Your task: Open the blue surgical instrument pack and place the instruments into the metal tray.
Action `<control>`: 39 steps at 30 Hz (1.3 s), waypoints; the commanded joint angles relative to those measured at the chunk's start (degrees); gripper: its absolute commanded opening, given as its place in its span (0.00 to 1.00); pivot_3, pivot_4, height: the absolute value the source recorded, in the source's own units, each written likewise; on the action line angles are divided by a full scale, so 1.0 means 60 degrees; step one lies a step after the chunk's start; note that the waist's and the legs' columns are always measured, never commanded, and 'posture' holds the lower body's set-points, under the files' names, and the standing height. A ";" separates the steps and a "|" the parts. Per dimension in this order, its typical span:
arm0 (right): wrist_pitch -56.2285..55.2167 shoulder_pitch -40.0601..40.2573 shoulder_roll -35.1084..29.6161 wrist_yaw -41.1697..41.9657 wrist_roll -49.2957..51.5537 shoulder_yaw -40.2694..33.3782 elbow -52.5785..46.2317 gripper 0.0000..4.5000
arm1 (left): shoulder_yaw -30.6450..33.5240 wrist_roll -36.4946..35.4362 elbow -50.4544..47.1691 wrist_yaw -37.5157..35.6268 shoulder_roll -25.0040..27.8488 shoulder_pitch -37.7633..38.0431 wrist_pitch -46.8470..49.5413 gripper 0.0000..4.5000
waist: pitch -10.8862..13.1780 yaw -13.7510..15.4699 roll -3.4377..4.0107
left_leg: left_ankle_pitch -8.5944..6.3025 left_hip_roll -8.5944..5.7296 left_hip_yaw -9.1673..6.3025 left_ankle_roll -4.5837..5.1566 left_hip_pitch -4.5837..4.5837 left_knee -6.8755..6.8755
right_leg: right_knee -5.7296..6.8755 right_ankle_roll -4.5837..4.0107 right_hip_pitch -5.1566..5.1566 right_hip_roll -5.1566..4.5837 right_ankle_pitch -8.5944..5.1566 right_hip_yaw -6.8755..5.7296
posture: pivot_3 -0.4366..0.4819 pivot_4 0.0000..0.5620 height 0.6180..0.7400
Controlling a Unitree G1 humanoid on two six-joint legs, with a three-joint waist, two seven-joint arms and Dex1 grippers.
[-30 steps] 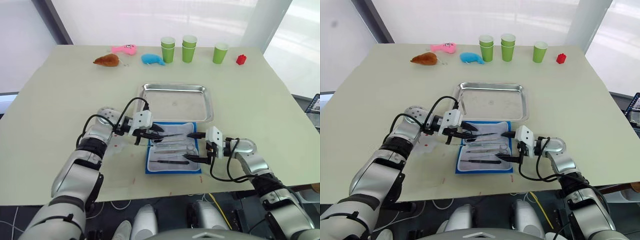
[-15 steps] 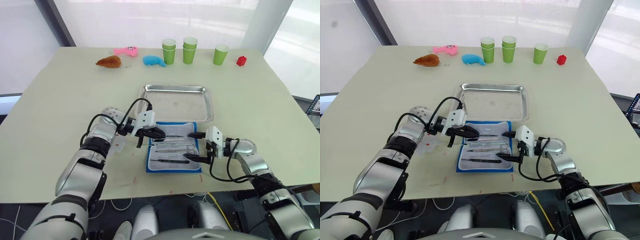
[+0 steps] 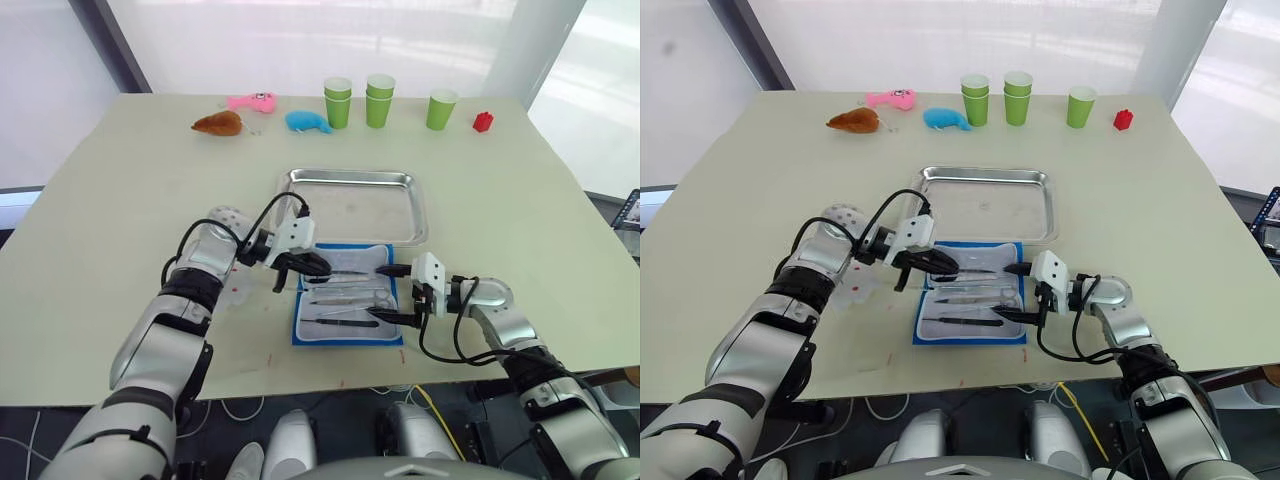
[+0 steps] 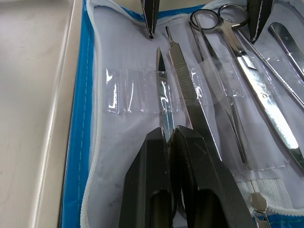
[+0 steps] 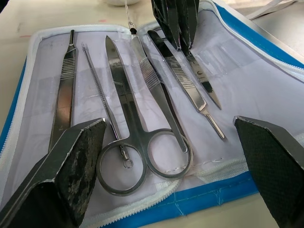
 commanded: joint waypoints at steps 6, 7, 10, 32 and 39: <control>0.0606 0.0790 0.0037 -0.0009 -0.0766 0.0735 0.1351 1.00 | -0.0096 0.0346 -0.1228 -0.0165 0.0332 -0.0135 0.0943 0.01 | 0.0002 -0.0028 0.0001 | 0.0000 0.0000 -0.0005 0.0000 -0.0003 0.0000 | 0.0001 0.0000 0.0000 0.0002 0.0000 -0.0001 | 0.48 0.27 1.00; 0.0607 0.0790 0.0046 -0.0014 -0.0768 0.0738 0.1352 1.00 | -0.0124 0.0380 -0.1319 -0.0232 0.0357 -0.0168 0.1053 0.01 | 0.0002 -0.0034 0.0001 | 0.0000 0.0000 -0.0005 0.0000 -0.0002 0.0000 | 0.0001 0.0000 0.0000 0.0003 0.0000 -0.0001 | 0.48 0.27 1.00; 0.0619 0.0789 0.0058 -0.0016 -0.0767 0.0740 0.1339 1.00 | -0.0178 0.0434 -0.1576 -0.0368 0.0416 -0.0232 0.1452 0.01 | 0.0002 -0.0045 0.0001 | 0.0000 0.0000 -0.0007 0.0000 -0.0002 0.0000 | 0.0001 0.0000 0.0000 0.0004 0.0000 -0.0001 | 0.48 0.27 1.00; 0.0559 0.0787 0.0155 -0.0077 -0.0777 0.0741 0.1438 1.00 | -0.0424 0.0414 -0.3441 -0.0724 0.0746 -0.0391 0.3754 0.01 | 0.0002 -0.0080 0.0000 | 0.0000 0.0000 -0.0009 0.0001 -0.0002 0.0001 | 0.0003 -0.0001 -0.0001 0.0009 0.0000 0.0004 | 0.48 0.27 1.00; 0.0550 0.0767 0.0173 -0.0085 -0.0778 0.0745 0.1442 1.00 | -0.0373 0.0354 -0.3739 -0.0895 0.1045 -0.0292 0.3898 0.01 | 0.0005 -0.0096 0.0001 | -0.0001 0.0001 -0.0012 0.0001 0.0001 0.0001 | 0.0007 -0.0001 -0.0001 0.0014 -0.0001 0.0007 | 0.48 0.27 1.00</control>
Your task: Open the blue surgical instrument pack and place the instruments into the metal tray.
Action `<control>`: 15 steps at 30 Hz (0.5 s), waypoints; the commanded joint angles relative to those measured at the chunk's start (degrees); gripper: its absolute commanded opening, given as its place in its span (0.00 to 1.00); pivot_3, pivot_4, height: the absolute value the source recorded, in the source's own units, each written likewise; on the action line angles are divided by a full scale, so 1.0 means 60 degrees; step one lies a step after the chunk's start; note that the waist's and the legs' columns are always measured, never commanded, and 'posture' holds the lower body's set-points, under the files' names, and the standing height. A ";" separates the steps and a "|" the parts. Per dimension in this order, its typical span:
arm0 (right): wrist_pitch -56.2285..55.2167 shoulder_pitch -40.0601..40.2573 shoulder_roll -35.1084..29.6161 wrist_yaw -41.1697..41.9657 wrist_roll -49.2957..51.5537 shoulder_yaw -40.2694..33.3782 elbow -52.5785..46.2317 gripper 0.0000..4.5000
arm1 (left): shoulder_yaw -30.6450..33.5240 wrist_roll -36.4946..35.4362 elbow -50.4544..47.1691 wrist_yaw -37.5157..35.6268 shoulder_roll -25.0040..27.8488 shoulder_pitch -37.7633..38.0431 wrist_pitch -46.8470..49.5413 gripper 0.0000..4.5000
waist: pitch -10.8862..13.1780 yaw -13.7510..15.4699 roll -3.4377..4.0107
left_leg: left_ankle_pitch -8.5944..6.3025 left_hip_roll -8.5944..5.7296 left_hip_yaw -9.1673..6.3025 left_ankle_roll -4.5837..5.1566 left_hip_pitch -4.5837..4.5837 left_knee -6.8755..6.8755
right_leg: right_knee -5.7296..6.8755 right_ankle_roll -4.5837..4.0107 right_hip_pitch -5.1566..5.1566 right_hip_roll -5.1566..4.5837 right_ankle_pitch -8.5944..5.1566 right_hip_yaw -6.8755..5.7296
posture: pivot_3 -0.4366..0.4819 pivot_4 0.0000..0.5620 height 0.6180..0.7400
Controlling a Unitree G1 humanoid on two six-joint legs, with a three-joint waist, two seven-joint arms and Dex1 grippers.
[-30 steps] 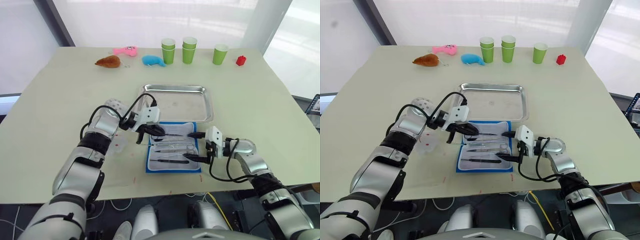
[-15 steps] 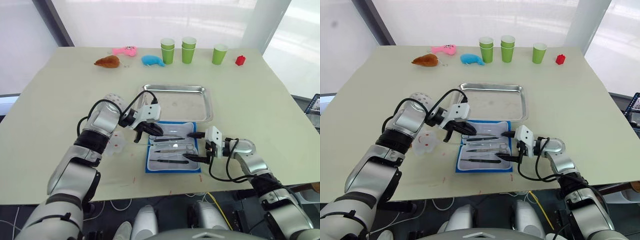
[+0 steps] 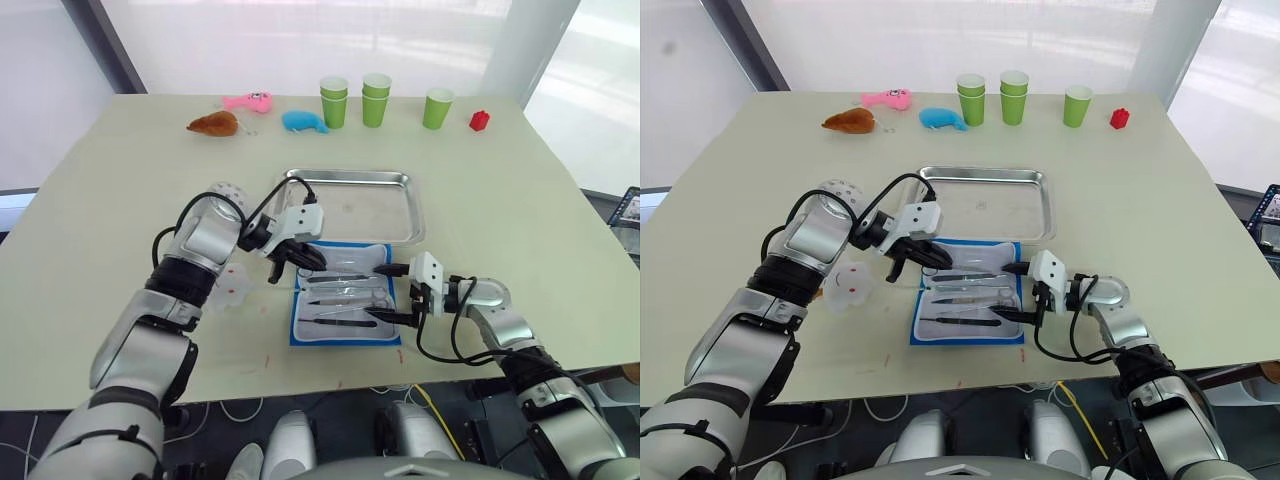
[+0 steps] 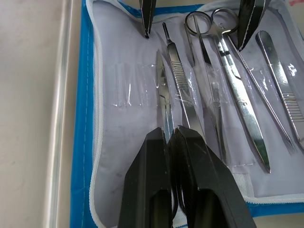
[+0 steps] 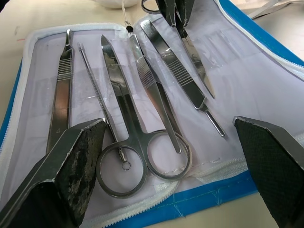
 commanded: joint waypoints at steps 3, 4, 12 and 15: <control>0.0563 0.0762 0.0035 0.0026 -0.0769 0.0744 0.1453 1.00 | 0.0065 -0.0187 -0.0532 -0.0367 0.0392 -0.0132 0.0032 0.01 | 0.0000 0.0000 -0.0001 | 0.0000 0.0000 -0.0001 0.0000 -0.0001 0.0001 | 0.0001 0.0000 0.0000 0.0000 0.0000 0.0000 | 0.48 0.27 1.00; 0.0557 0.0758 0.0037 0.0028 -0.0770 0.0744 0.1460 1.00 | 0.0079 -0.0193 -0.0535 -0.0399 0.0483 -0.0108 -0.0016 0.01 | 0.0001 0.0001 0.0000 | 0.0000 0.0000 -0.0001 0.0000 -0.0001 0.0001 | 0.0002 0.0000 0.0000 0.0000 0.0000 0.0000 | 0.48 0.27 1.00; 0.0515 0.0750 0.0049 0.0026 -0.0781 0.0753 0.1492 1.00 | 0.0120 -0.0567 -0.0574 -0.0687 0.1180 -0.0014 -0.0458 0.01 | 0.0000 0.0005 -0.0002 | 0.0000 0.0000 -0.0002 0.0000 0.0000 0.0009 | 0.0009 -0.0001 0.0000 0.0001 0.0000 0.0002 | 0.48 0.27 1.00; 0.0499 0.0764 0.0054 0.0013 -0.0787 0.0753 0.1498 1.00 | -0.0061 -0.0911 -0.0791 -0.0693 0.1576 0.0004 -0.0327 0.01 | 0.0000 0.0002 -0.0001 | 0.0000 0.0001 -0.0004 0.0000 -0.0001 0.0009 | 0.0010 -0.0002 0.0000 0.0003 0.0000 0.0002 | 0.48 0.27 1.00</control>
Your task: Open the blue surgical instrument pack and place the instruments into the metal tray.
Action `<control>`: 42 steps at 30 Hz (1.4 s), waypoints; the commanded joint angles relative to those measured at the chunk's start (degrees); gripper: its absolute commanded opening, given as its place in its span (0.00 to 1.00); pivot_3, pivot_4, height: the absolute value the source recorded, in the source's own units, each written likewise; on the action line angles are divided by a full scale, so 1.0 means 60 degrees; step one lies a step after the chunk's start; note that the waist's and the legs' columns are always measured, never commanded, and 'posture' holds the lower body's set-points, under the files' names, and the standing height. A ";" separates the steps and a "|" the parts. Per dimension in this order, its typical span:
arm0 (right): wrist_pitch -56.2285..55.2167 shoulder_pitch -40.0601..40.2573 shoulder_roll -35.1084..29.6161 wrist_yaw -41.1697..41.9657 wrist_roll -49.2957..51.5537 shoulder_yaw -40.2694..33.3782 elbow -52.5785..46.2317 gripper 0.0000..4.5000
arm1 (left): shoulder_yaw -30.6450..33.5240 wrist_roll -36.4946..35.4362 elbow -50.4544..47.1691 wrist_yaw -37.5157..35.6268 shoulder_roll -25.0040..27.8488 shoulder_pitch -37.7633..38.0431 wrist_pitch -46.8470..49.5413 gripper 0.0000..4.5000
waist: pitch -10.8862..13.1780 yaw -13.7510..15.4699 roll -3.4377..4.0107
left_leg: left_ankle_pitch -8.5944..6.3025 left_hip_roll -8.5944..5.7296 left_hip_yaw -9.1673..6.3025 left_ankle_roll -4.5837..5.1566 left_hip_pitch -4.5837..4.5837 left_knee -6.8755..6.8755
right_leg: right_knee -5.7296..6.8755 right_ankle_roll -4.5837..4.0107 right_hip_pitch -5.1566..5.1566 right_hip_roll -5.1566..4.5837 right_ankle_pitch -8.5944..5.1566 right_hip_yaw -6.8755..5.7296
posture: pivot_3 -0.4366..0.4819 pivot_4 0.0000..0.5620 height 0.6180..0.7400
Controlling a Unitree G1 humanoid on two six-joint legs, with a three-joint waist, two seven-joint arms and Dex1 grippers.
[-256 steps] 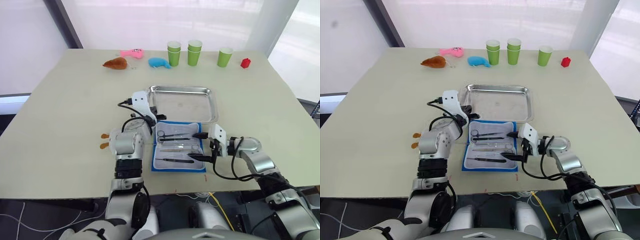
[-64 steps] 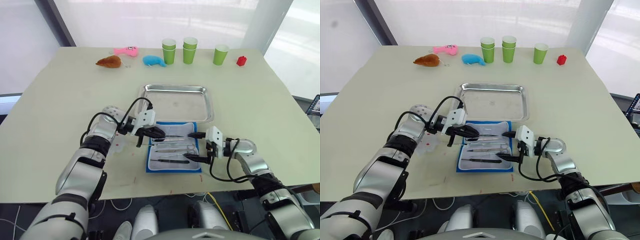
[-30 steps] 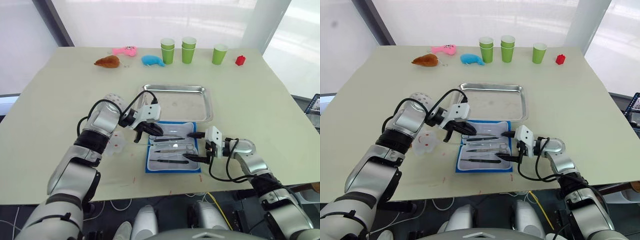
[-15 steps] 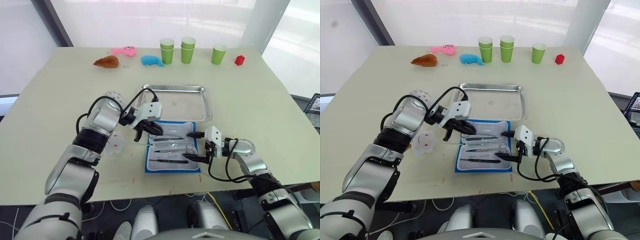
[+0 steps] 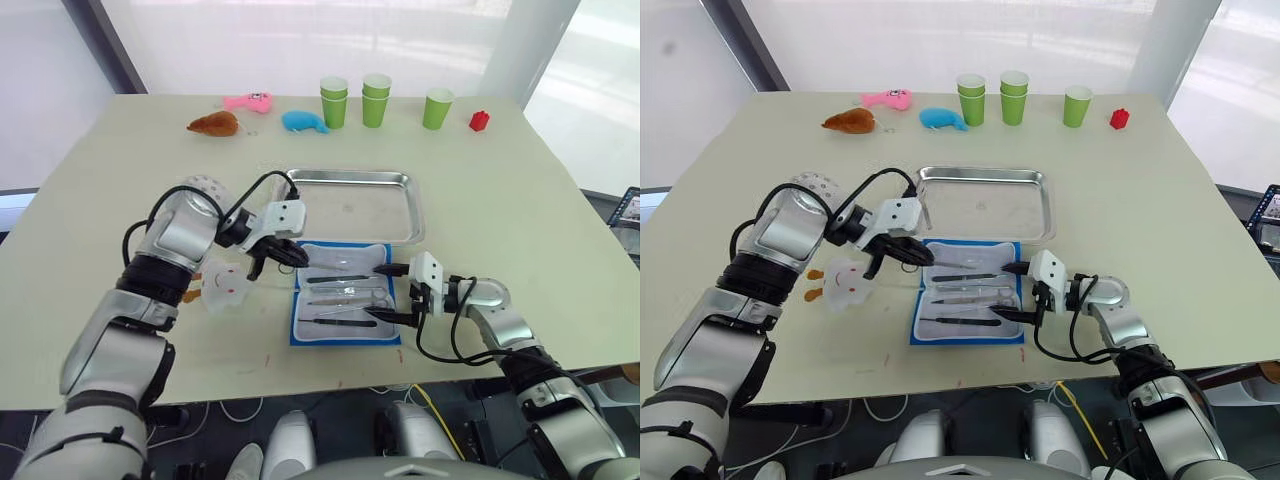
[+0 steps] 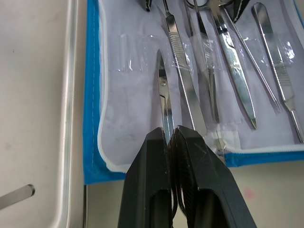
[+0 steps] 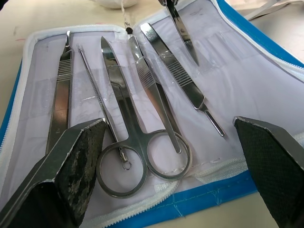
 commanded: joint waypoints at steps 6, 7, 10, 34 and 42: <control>0.0522 0.0770 0.0061 0.0010 -0.0790 0.0769 0.1463 1.00 | -0.0231 -0.0846 -0.0696 -0.0495 0.1134 -0.0081 -0.0145 0.01 | 0.0000 0.0015 -0.0001 | 0.0000 0.0000 0.0001 0.0000 0.0002 0.0003 | 0.0004 -0.0026 0.0000 -0.0001 -0.0016 0.0000 | 0.48 0.27 1.00; 0.0517 0.0769 0.0065 0.0008 -0.0793 0.0772 0.1464 1.00 | -0.0246 -0.0939 -0.0748 -0.0495 0.1259 -0.0108 -0.0131 0.01 | 0.0000 0.0009 -0.0002 | 0.0000 0.0000 0.0000 0.0000 0.0001 0.0003 | 0.0004 -0.0027 0.0000 -0.0001 -0.0016 0.0000 | 0.48 0.27 1.00; 0.0494 0.0781 0.0068 0.0015 -0.0803 0.0777 0.1472 1.00 | -0.0234 -0.1146 -0.0808 -0.0495 0.1538 -0.0232 -0.0052 0.01 | 0.0000 0.0001 -0.0002 | 0.0000 0.0003 -0.0002 0.0000 0.0002 0.0003 | 0.0006 -0.0025 -0.0001 0.0005 -0.0015 0.0002 | 0.48 0.27 1.00; 0.0516 0.0839 -0.0056 0.0142 -0.0801 0.0805 0.1393 1.00 | 0.2819 -0.0685 -0.2131 1.0131 -0.3989 -0.0282 0.5828 0.01 | -0.0010 0.0016 -0.0008 | 0.0000 -0.0001 -0.0073 0.0000 0.0013 0.0040 | 0.0008 0.0004 0.0056 0.0029 0.0001 0.0003 | 0.48 0.27 1.00; 0.0526 0.0871 -0.0023 0.0126 -0.0796 0.0834 0.1385 1.00 | 0.3694 -0.0811 -0.1107 1.2351 -0.5426 -0.0259 0.5747 0.01 | -0.0016 0.0017 -0.0017 | 0.0000 -0.0004 -0.0082 -0.0002 0.0016 0.0041 | 0.0007 0.0004 0.0066 0.0028 0.0003 -0.0015 | 0.48 0.27 1.00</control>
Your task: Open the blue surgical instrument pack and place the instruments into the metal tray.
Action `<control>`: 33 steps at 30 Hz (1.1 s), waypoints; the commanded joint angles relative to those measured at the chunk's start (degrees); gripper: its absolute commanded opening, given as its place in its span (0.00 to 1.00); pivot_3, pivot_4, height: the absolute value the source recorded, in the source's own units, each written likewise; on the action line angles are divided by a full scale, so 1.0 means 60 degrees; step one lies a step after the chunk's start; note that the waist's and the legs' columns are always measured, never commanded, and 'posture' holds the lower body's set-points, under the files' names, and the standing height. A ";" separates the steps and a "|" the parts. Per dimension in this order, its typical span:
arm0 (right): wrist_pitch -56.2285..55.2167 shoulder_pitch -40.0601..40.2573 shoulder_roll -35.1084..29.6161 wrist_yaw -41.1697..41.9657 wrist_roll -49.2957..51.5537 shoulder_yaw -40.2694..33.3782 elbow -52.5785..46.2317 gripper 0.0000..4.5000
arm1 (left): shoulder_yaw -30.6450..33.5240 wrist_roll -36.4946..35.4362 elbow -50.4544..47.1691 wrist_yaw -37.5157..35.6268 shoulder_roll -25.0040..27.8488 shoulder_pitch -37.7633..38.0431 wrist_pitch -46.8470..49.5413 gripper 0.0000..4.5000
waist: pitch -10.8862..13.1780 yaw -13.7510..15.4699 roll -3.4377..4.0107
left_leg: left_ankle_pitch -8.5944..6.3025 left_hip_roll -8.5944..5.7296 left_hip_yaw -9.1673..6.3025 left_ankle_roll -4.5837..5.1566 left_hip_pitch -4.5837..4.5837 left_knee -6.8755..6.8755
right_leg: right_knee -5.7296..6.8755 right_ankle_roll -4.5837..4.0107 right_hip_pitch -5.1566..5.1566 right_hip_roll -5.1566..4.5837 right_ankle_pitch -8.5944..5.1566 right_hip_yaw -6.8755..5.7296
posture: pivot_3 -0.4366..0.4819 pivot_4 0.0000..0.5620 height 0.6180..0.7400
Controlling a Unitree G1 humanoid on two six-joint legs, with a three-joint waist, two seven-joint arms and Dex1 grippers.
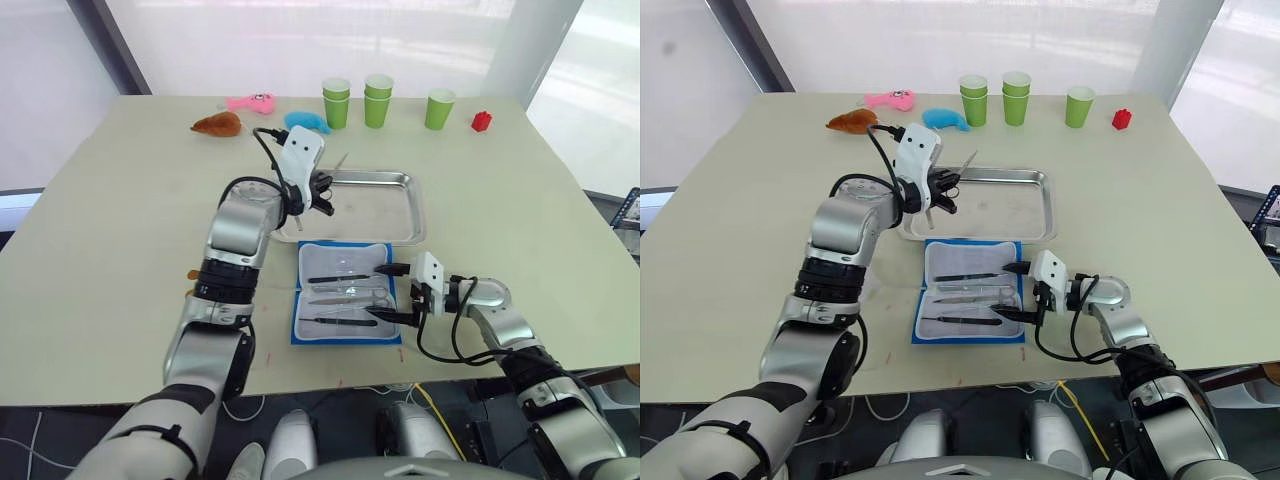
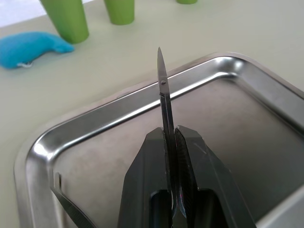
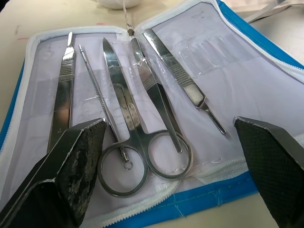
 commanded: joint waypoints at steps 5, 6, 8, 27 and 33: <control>0.0620 0.0873 0.0005 0.0136 -0.0798 0.0845 0.1326 1.00 | 0.0733 -0.0033 0.0463 0.1677 -0.0838 0.0020 -0.0094 0.01 | -0.0002 -0.0002 0.0003 | 0.0000 0.0000 -0.0006 -0.0001 0.0000 -0.0001 | -0.0001 0.0000 0.0003 0.0000 0.0000 -0.0006 | 0.48 0.27 1.00; 0.0619 0.0866 0.0003 0.0138 -0.0799 0.0845 0.1331 1.00 | 0.0818 -0.0063 0.0477 0.1835 -0.0937 0.0056 -0.0085 0.01 | -0.0003 -0.0006 0.0002 | 0.0000 -0.0001 -0.0005 -0.0001 -0.0001 -0.0001 | -0.0003 0.0000 0.0002 -0.0001 0.0000 -0.0005 | 0.48 0.27 1.00; 0.0616 0.0854 -0.0001 0.0143 -0.0801 0.0845 0.1334 1.00 | 0.0952 -0.0102 0.0522 0.2090 -0.1069 0.0101 -0.0096 0.01 | -0.0003 -0.0009 0.0002 | 0.0000 -0.0001 -0.0001 -0.0002 0.0000 -0.0001 | -0.0003 0.0000 0.0003 -0.0002 0.0000 -0.0003 | 0.48 0.27 1.00; 0.0569 0.0801 0.0073 0.0114 -0.0817 0.0856 0.1402 1.00 | 0.1709 -0.0338 0.0945 0.3550 -0.1666 0.0530 0.0066 0.01 | -0.0003 -0.0009 0.0002 | -0.0001 -0.0002 -0.0005 -0.0005 0.0000 -0.0001 | -0.0004 0.0000 0.0003 -0.0003 0.0000 -0.0008 | 0.48 0.27 1.00; 0.0548 0.0813 0.0059 0.0085 -0.0821 0.0838 0.1399 1.00 | 0.1822 -0.0428 0.1174 0.3544 -0.1692 0.0507 -0.0017 0.01 | -0.0003 -0.0011 0.0002 | -0.0001 -0.0002 -0.0005 -0.0006 0.0000 -0.0001 | -0.0004 0.0000 0.0003 -0.0003 0.0000 -0.0009 | 0.48 0.27 1.00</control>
